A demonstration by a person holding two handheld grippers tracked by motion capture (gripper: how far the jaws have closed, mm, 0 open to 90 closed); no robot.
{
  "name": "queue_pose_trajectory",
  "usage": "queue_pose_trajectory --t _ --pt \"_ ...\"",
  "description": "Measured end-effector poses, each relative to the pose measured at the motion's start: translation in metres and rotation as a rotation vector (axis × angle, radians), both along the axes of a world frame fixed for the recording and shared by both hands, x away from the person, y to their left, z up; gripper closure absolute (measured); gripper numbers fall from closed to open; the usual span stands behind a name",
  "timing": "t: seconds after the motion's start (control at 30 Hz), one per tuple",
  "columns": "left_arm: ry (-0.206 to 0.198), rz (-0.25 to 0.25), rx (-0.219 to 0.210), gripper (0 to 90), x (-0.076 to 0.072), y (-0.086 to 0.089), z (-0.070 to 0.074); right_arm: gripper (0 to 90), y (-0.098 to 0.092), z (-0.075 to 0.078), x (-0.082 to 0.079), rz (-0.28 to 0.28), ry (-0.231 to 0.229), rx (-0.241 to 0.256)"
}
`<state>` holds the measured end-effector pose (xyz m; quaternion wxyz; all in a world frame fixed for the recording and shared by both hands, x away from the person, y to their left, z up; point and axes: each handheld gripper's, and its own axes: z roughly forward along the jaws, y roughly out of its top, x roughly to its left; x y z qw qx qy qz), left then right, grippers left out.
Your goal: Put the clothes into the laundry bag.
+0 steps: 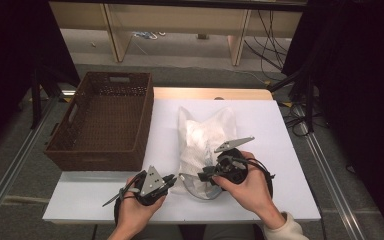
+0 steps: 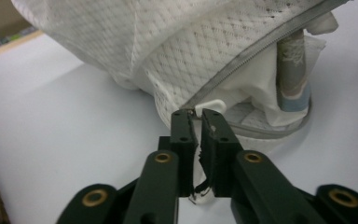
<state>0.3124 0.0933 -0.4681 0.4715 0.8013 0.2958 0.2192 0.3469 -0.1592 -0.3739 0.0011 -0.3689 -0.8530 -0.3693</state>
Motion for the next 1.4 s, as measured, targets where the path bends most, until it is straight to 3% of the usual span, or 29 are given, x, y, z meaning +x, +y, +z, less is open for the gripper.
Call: queue_pose_trajectory --t 0.13,0.27,0.4,0.47,0.5,0.6,0.73,1.03,1.07,1.1,1.17,1.2,1.23,1.3,1.37,1.4 --pt "-0.002 0.007 0.01 72.3 -0.002 0.002 0.001 65.6 0.006 -0.007 0.0 0.006 -0.001 -0.006" --pt "0.01 0.027 0.015 55.7 -0.004 0.001 0.0 62.5 0.011 -0.012 0.001 0.024 -0.016 -0.008" --pt "0.019 0.027 0.066 45.3 -0.004 0.006 -0.001 61.9 0.013 -0.016 0.002 0.037 -0.009 -0.005" --pt "0.021 0.043 0.052 42.4 -0.005 0.006 -0.003 61.8 0.014 -0.019 0.002 0.035 -0.014 -0.004" --pt "0.015 0.03 0.082 41.2 -0.005 0.009 -0.001 61.7 0.014 -0.019 0.002 0.037 -0.009 -0.004" --pt "0.022 0.059 0.044 38.4 -0.005 0.01 -0.001 61.3 0.014 -0.02 0.002 0.046 -0.023 -0.011" --pt "0.013 0.071 0.037 36.9 -0.005 0.013 0.001 61.1 0.015 -0.02 0.001 0.035 -0.01 -0.003" --pt "0.012 0.066 0.051 34.9 -0.003 0.013 -0.001 60.5 0.017 -0.021 0.0 0.04 -0.007 -0.009" --pt "0.013 0.056 0.069 34.8 -0.003 0.015 0.0 60.5 0.017 -0.021 0.001 0.049 -0.006 -0.012" --pt "0.031 0.077 0.035 34.7 -0.005 0.013 -0.001 60.5 0.017 -0.022 0.001 0.065 -0.001 -0.006" --pt "0.009 0.069 0.058 34.6 -0.004 0.015 0.0 60.5 0.019 -0.022 -0.001 0.052 0.014 -0.015" --pt "0.026 0.084 0.041 34.6 -0.005 0.014 -0.001 60.5 0.019 -0.022 0.0 0.05 0.02 -0.006" --pt "0.015 0.078 0.052 34.6 -0.005 0.015 -0.001 60.5 0.019 -0.022 0.0 0.057 -0.004 -0.015" --pt "0.009 0.082 0.05 34.6 -0.005 0.016 -0.001 60.5 0.02 -0.023 0.0 0.069 -0.001 -0.013" --pt "0.024 0.094 0.022 34.6 -0.007 0.014 -0.002 60.5 0.02 -0.022 0.0 0.064 -0.004 -0.022" --pt "0.004 0.079 0.046 34.6 -0.005 0.016 -0.001 60.7 0.021 -0.022 0.0 0.051 0.002 -0.016"
